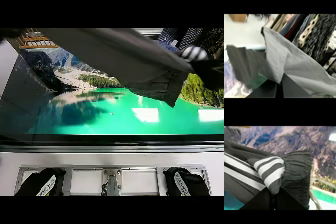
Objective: Fold the clothes and pants, and hang the long-sleeved shirts on hangers.
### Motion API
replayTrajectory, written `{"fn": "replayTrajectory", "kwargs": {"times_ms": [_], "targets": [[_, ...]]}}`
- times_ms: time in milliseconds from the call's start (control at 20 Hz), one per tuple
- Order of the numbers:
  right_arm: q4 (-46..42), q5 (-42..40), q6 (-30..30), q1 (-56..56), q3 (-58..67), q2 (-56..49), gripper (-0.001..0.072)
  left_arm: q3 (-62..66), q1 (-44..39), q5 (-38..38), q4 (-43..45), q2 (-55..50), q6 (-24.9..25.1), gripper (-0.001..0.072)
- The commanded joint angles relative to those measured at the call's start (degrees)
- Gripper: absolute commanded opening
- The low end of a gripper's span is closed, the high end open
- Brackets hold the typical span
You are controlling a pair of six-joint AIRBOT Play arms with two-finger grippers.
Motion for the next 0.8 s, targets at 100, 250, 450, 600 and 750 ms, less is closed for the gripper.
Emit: {"fn": "replayTrajectory", "kwargs": {"times_ms": [100,250,450,600,750], "targets": [[-0.7,5.6,7.3,0.0,1.9,8.8,0.0014,-5.4,0.5,5.4,0.4,14.4,0.7,0.0004],[-0.6,11.1,13.4,0.0,1.9,8.6,0.0014,-12.6,0.5,13.2,0.4,19.1,0.7,0.0004],[-0.7,15.8,17.6,0.0,1.8,3.1,0.0014,-20.3,0.5,17.9,0.3,16.4,0.6,0.0004],[-3.2,15.4,17.9,1.4,1.8,-5.3,0.0014,-22.0,-1.3,19.2,0.2,6.2,0.7,0.0004],[-11.1,11.9,18.9,5.2,1.8,-16.6,0.0014,-19.0,-4.9,24.7,0.4,-8.3,1.8,0.0004]]}}
